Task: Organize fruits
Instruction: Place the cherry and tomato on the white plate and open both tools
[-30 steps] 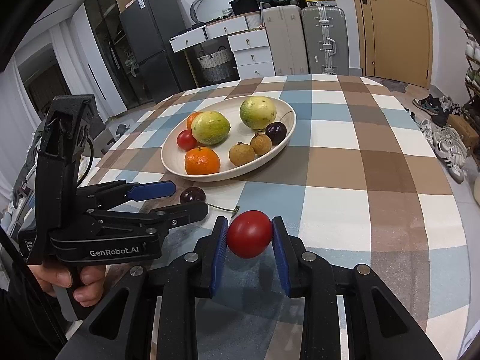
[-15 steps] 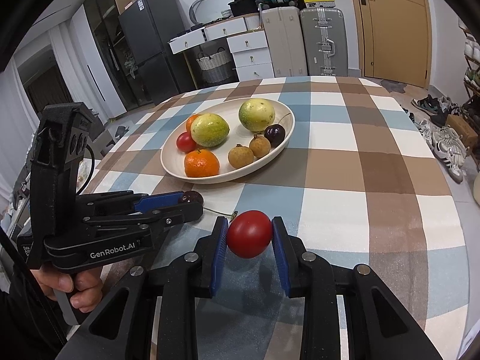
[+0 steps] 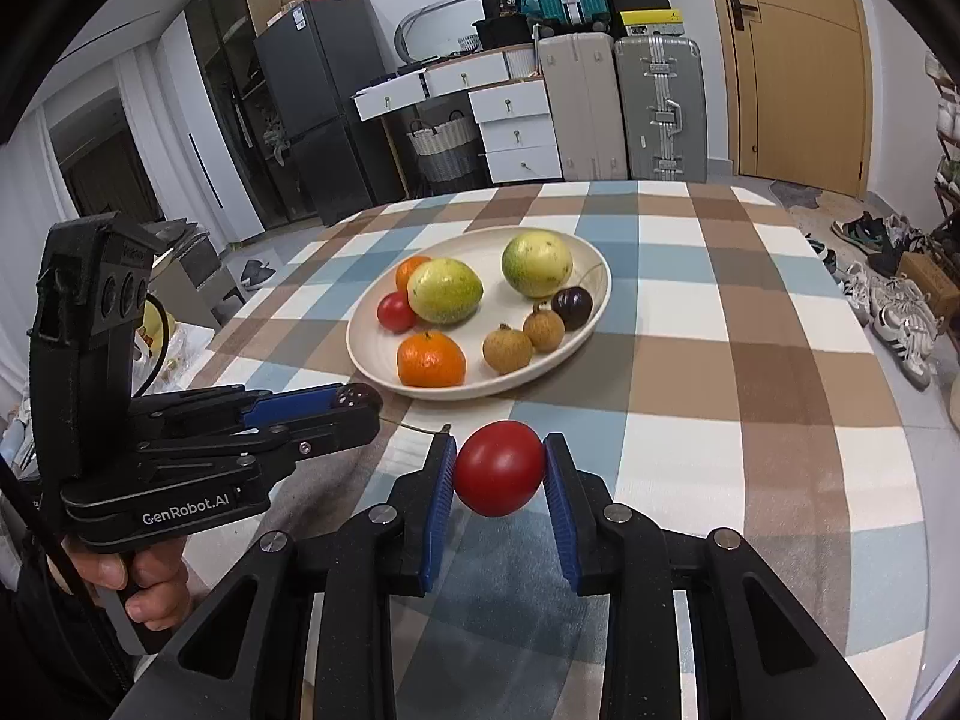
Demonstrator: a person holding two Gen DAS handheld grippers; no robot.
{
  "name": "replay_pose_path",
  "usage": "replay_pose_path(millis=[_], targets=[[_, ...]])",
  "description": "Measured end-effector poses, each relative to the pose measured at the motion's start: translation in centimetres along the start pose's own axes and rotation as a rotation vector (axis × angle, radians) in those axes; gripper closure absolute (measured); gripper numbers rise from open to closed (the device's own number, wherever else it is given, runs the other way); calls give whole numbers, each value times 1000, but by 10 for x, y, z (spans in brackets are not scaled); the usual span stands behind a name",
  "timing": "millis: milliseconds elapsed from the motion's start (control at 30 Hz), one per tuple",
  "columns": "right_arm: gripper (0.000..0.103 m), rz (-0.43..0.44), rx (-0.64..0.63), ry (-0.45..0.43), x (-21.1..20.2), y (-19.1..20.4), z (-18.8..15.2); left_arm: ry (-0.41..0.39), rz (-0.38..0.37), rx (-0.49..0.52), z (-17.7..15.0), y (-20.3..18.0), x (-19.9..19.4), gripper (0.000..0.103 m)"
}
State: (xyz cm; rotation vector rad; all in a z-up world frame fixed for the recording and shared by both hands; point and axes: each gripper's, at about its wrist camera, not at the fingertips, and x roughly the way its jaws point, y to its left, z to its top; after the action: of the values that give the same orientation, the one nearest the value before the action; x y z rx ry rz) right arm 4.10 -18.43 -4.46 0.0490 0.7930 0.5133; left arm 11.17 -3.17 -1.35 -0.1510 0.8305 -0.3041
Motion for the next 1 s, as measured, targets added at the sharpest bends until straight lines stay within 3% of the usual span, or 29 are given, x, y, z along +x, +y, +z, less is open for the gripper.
replay_pose_path(millis=[533, 1000], targets=[[73, 22, -19, -114, -21, -2, 47, -106, 61, -25, 30, 22, -40, 78], [73, 50, 5, -168, -13, -15, 90, -141, 100, -21, 59, 38, -41, 78]])
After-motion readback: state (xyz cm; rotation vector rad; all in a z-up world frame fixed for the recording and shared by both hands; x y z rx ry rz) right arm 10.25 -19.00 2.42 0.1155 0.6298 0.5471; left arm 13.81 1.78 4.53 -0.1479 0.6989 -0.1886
